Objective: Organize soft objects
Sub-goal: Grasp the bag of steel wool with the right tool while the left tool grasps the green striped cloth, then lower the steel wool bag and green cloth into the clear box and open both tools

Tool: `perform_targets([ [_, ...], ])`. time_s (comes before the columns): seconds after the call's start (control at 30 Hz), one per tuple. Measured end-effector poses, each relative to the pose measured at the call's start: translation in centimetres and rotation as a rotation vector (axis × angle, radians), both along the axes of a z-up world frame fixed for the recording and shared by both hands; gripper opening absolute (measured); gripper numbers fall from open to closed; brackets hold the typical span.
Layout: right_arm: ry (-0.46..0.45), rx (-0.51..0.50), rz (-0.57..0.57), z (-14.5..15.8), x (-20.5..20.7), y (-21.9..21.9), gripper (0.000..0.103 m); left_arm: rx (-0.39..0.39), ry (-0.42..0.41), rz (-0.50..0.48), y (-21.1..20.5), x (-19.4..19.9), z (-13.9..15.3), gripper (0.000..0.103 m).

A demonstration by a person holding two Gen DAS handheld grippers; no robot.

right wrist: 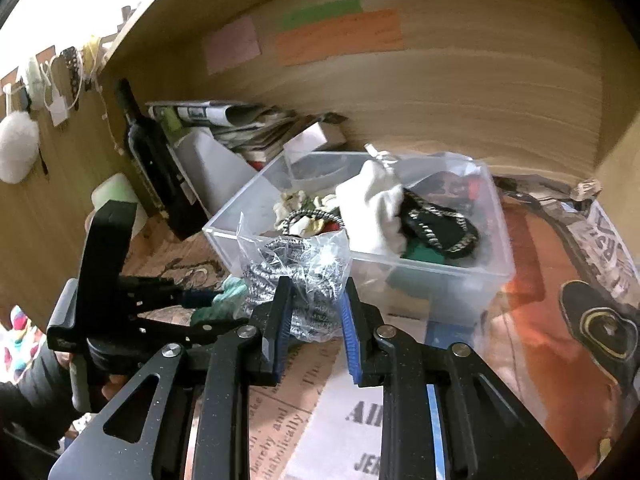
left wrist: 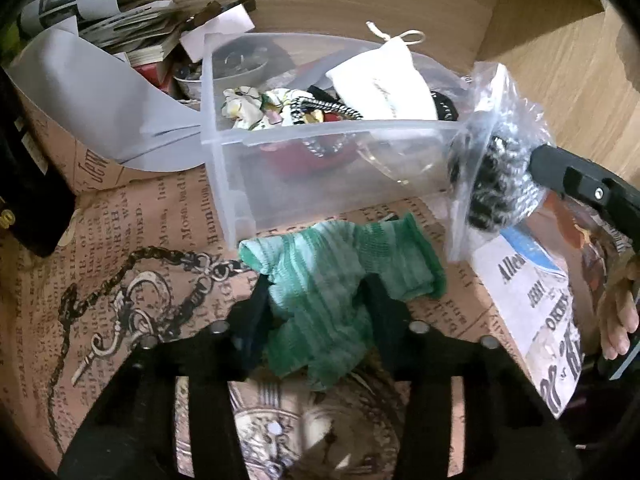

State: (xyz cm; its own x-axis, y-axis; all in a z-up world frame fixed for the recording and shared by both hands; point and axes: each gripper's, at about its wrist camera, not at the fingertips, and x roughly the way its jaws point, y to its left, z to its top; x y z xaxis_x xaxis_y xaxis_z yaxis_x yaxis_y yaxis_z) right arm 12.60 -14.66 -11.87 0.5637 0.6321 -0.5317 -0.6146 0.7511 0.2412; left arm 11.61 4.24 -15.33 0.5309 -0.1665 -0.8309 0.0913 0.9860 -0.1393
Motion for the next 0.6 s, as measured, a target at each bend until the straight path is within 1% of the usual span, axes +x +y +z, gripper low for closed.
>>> perform_targets([
  [0.1, -0.010, 0.015, -0.016, 0.3, -0.2, -0.9, 0.021, 0.024, -0.034, -0.004, -0.7, -1.0, 0.7, 0.035],
  [0.13, -0.015, 0.021, -0.022, 0.5, -0.2, -1.2, 0.021, 0.029, -0.046, -0.004, -1.1, -1.5, 1.0, 0.034],
  [0.23, -0.032, 0.032, -0.039, 0.9, -0.3, -1.9, 0.021, 0.052, -0.101, 0.000, -2.1, -2.9, 2.6, 0.034],
  [0.33, -0.057, 0.044, -0.059, 1.7, -0.4, -2.6, 0.021, 0.058, -0.156, 0.008, -2.3, -3.8, 4.5, 0.034],
  [0.53, -0.111, 0.071, -0.103, 3.3, -0.3, -3.9, 0.021, 0.045, -0.262, 0.037, -1.7, -4.1, 8.2, 0.034],
  [0.6, -0.125, 0.075, -0.116, 3.7, 0.0, -4.3, 0.021, 0.044, -0.292, 0.044, -1.5, -3.4, 9.2, 0.034],
])
